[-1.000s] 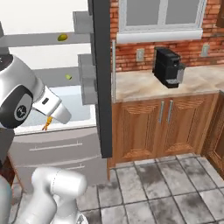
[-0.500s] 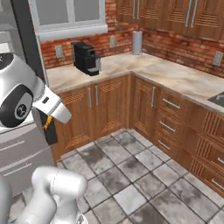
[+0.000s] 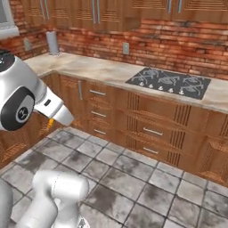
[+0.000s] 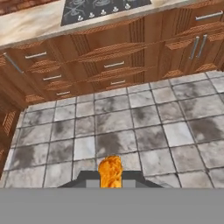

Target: Open the fridge, remove the mango, lemon wedge, and shrimp, and place them on any counter.

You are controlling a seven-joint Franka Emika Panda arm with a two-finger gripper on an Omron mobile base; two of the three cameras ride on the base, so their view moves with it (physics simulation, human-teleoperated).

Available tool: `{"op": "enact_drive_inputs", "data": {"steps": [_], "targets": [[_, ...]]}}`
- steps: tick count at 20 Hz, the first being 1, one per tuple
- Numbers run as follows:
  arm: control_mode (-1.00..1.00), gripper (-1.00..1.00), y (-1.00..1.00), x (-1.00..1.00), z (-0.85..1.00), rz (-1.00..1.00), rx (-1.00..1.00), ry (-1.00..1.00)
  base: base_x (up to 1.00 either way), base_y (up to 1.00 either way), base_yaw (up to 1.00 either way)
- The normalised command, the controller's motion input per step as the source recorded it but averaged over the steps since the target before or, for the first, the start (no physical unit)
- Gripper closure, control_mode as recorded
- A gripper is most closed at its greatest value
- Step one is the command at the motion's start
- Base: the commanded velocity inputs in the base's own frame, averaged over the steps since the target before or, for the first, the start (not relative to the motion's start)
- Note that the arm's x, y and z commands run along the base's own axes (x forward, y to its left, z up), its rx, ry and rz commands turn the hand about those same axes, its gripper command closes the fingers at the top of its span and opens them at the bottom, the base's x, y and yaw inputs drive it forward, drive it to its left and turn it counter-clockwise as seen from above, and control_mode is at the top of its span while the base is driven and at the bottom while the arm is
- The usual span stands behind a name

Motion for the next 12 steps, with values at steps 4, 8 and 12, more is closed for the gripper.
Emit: {"op": "enact_drive_inputs", "data": {"steps": [4, 8, 12], "targets": [[1.0, 1.0, 0.0, 0.0, 0.0, 0.0, 0.0, 0.0, 0.19, -0.02, -0.44], [1.0, 1.0, 0.0, 0.0, 0.0, 0.0, 0.0, 0.0, 0.71, 0.17, -0.3], [1.0, 1.0, 0.0, 0.0, 0.0, 0.0, 0.0, 0.0, 0.83, -0.01, -0.21]]}}
